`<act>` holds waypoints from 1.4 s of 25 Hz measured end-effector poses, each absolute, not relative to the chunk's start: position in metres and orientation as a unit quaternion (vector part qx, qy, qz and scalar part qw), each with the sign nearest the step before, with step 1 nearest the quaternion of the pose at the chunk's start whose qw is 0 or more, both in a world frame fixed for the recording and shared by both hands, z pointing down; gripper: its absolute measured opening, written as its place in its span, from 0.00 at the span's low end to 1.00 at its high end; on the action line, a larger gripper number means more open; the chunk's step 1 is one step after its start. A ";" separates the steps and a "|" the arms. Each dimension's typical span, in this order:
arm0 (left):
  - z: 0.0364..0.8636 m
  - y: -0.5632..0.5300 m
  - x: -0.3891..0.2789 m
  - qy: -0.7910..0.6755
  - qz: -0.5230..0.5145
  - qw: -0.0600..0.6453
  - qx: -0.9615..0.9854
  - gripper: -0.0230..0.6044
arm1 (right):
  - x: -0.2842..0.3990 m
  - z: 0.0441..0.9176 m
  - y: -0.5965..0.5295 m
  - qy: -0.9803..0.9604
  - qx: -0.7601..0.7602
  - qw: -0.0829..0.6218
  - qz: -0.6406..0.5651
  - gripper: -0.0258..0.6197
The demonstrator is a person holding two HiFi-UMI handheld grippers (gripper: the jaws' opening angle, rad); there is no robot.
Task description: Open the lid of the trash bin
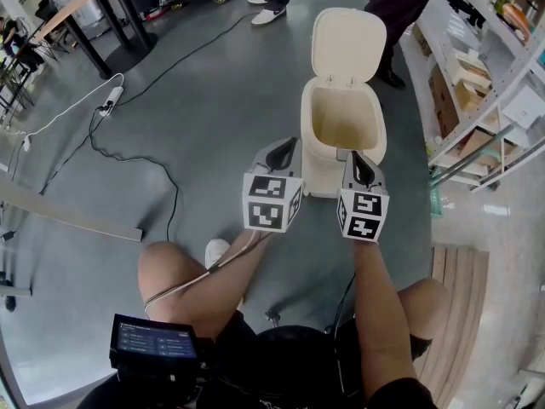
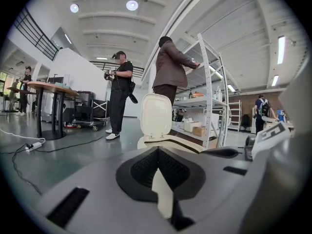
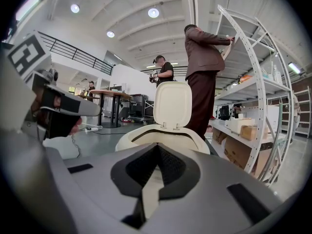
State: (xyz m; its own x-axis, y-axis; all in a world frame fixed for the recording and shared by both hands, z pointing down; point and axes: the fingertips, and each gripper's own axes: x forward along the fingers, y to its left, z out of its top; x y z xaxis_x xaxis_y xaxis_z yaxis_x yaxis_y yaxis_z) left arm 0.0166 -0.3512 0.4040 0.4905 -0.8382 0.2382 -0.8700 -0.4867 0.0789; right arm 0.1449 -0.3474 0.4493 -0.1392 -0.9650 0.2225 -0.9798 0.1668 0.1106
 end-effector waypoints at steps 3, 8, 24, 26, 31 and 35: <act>0.404 -0.351 0.016 -0.498 0.084 0.095 0.858 0.03 | 0.145 0.449 -0.348 -0.754 0.644 0.121 0.031 0.05; 0.405 -0.351 0.016 -0.497 0.084 0.095 0.858 0.03 | 0.144 0.450 -0.347 -0.754 0.645 0.119 0.031 0.05; 0.404 -0.350 0.016 -0.496 0.082 0.094 0.859 0.03 | 0.143 0.449 -0.349 -0.754 0.643 0.127 0.049 0.05; 0.403 -0.350 0.016 -0.496 0.082 0.094 0.859 0.03 | 0.143 0.448 -0.350 -0.754 0.643 0.128 0.048 0.05; 0.404 -0.351 0.016 -0.496 0.082 0.095 0.859 0.03 | 0.143 0.448 -0.351 -0.754 0.643 0.125 0.053 0.05; 0.404 -0.351 0.014 -0.497 0.080 0.095 0.859 0.03 | 0.143 0.448 -0.351 -0.759 0.639 0.115 0.054 0.05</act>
State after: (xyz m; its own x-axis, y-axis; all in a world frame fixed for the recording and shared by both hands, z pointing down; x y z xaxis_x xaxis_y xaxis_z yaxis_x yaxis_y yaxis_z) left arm 0.0145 -0.3511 0.4037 0.4935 -0.8383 0.2317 -0.8687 -0.4881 0.0840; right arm 0.1432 -0.3514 0.4477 -0.1574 -0.9570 0.2437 -0.9818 0.1783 0.0660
